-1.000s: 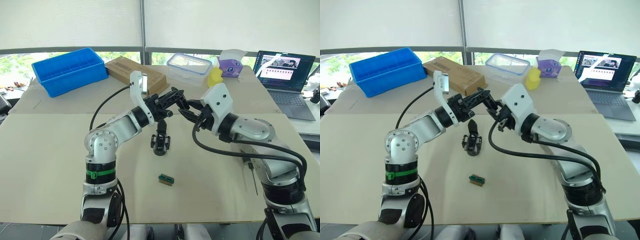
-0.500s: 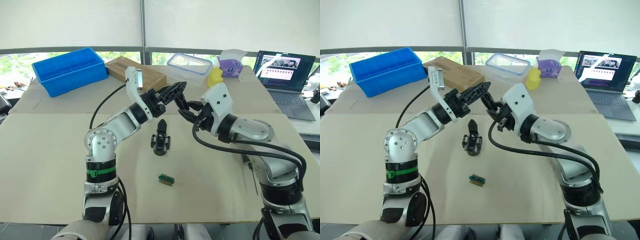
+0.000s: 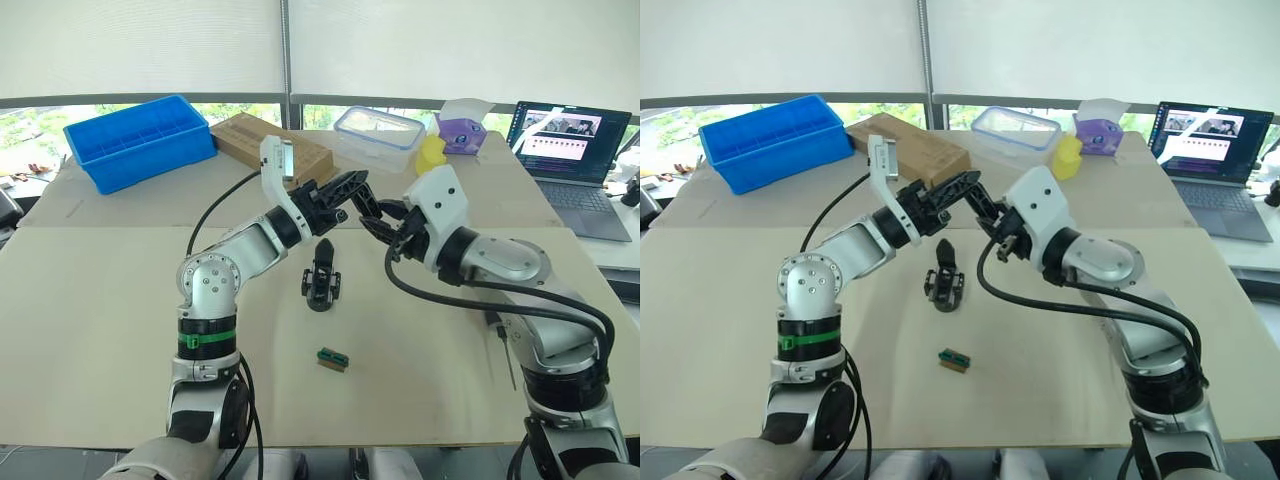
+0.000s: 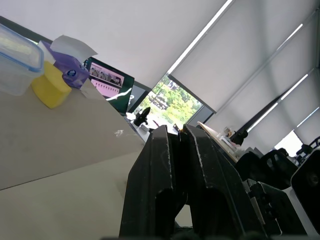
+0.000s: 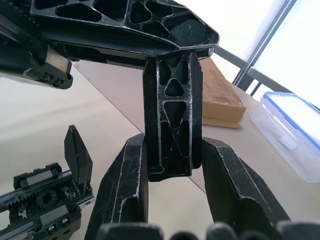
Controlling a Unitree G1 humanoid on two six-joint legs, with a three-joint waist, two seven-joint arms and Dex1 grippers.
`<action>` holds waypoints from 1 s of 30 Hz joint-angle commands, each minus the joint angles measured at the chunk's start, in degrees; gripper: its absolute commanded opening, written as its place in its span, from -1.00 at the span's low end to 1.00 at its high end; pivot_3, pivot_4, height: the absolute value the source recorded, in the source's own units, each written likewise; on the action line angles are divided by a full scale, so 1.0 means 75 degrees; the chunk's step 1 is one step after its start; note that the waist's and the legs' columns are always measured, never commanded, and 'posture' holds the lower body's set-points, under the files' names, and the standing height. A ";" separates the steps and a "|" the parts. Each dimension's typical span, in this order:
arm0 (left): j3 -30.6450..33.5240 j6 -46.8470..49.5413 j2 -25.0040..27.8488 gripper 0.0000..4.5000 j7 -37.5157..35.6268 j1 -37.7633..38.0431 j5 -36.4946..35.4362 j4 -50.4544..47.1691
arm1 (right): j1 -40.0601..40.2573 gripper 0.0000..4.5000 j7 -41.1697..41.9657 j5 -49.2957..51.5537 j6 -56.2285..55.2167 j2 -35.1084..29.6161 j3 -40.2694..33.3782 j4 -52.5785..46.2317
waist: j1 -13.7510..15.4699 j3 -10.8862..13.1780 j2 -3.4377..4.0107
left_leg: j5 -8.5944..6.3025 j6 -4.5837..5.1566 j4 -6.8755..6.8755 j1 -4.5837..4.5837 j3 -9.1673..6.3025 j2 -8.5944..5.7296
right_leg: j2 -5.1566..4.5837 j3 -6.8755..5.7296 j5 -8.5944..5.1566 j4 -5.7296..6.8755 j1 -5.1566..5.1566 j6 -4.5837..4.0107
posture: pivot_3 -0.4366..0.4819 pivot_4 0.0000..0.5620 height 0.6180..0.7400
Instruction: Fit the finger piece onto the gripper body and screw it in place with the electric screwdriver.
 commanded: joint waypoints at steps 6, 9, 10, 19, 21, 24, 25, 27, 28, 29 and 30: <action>-0.1109 -0.0183 0.1864 -1.00 -0.3452 -0.0601 0.0635 0.0502 | -0.0975 0.58 0.1723 0.3326 0.1698 -0.0704 -0.1802 -0.0002 | -0.0061 0.0001 0.0002 | 0.0000 0.0000 -0.0002 0.0001 0.0001 0.0000 | 0.0005 -0.0005 0.0000 -0.0002 0.0001 -0.0001 | -0.05 -0.47 1.00; -0.1490 -0.0206 0.2512 -1.00 -0.4895 -0.1118 0.0872 0.1049 | -0.1811 0.58 0.2250 0.4430 0.2901 -0.1179 -0.2129 0.1216 | -0.0055 0.0001 0.0002 | 0.0000 0.0002 -0.0002 -0.0001 -0.0004 0.0000 | 0.0005 -0.0009 -0.0001 -0.0008 0.0003 -0.0004 | -0.05 -0.47 1.00; -0.1582 -0.0192 0.2660 -1.00 -0.5329 -0.1295 0.0899 0.1207 | -0.2056 0.58 0.2563 0.4745 0.3300 -0.1405 -0.2080 0.1602 | -0.0047 0.0001 0.0001 | 0.0000 0.0002 -0.0006 -0.0001 -0.0006 0.0001 | 0.0003 -0.0009 -0.0001 -0.0012 0.0006 -0.0004 | -0.05 -0.47 1.00; -0.1912 0.0312 0.2967 -1.00 -0.7202 -0.2023 0.0822 0.1591 | -0.3068 0.58 0.3932 0.5103 0.3916 -0.1702 -0.0967 0.3301 | -0.0060 0.0001 0.0001 | -0.0006 0.0017 -0.0003 -0.0026 -0.0009 0.0002 | -0.0019 -0.0001 -0.0001 -0.0024 -0.0001 -0.0010 | -0.05 -0.47 1.00; -0.1854 0.0338 0.2867 -1.00 -0.7130 -0.2034 0.0855 0.1585 | -0.3014 0.58 0.4028 0.5027 0.3715 -0.1648 -0.0831 0.3175 | -0.0045 0.0001 0.0001 | -0.0006 0.0017 -0.0001 -0.0034 -0.0014 0.0004 | -0.0019 -0.0002 -0.0001 -0.0018 -0.0009 -0.0010 | -0.05 -0.47 1.00; -0.1717 0.0432 0.2702 -1.00 -0.6964 -0.2025 0.0800 0.1594 | -0.3112 0.58 0.3839 0.5127 0.3718 -0.1387 -0.0872 0.3168 | -0.0010 0.0001 0.0001 | -0.0006 0.0017 0.0008 -0.0058 -0.0017 0.0003 | -0.0019 -0.0003 0.0000 -0.0014 -0.0029 -0.0011 | -0.05 -0.47 1.00; -0.1692 0.0445 0.2672 -1.00 -0.6940 -0.2019 0.0802 0.1589 | -0.3129 0.58 0.3800 0.5131 0.3706 -0.1333 -0.0884 0.3167 | -0.0002 0.0001 0.0001 | -0.0006 0.0017 0.0008 -0.0059 -0.0017 0.0003 | -0.0019 -0.0004 0.0001 -0.0015 -0.0029 -0.0011 | -0.05 -0.47 1.00; -0.1675 0.0435 0.2637 -1.00 -0.6913 -0.1995 0.0851 0.1561 | -0.3101 0.58 0.3822 0.5105 0.3655 -0.1304 -0.0851 0.3080 | 0.0014 0.0001 0.0001 | -0.0006 0.0017 0.0012 -0.0062 -0.0018 0.0002 | -0.0020 -0.0005 0.0002 -0.0015 -0.0030 -0.0013 | -0.05 -0.47 1.00; -0.1657 0.0436 0.2620 -1.00 -0.6894 -0.1993 0.0863 0.1564 | -0.3083 0.58 0.3829 0.5082 0.3629 -0.1298 -0.0825 0.3043 | 0.0016 0.0001 0.0001 | -0.0006 0.0017 0.0013 -0.0062 -0.0018 0.0002 | -0.0020 -0.0005 0.0002 -0.0015 -0.0029 -0.0013 | -0.05 -0.47 1.00; -0.1643 0.0443 0.2608 -1.00 -0.6879 -0.1994 0.0866 0.1568 | -0.3068 0.58 0.3833 0.5057 0.3600 -0.1295 -0.0803 0.3015 | 0.0015 0.0001 0.0002 | -0.0006 0.0017 0.0015 -0.0062 -0.0018 0.0002 | -0.0020 -0.0005 0.0002 -0.0016 -0.0029 -0.0014 | -0.05 -0.47 1.00; -0.1599 0.0420 0.2574 -1.00 -0.6819 -0.1998 0.0863 0.1574 | -0.3021 0.35 0.3853 0.4909 0.3367 -0.1287 -0.0746 0.2950 | 0.0011 0.0001 0.0001 | -0.0006 0.0017 0.0015 -0.0061 -0.0018 0.0002 | -0.0020 -0.0005 0.0002 -0.0016 -0.0028 -0.0014 | -0.05 -0.47 1.00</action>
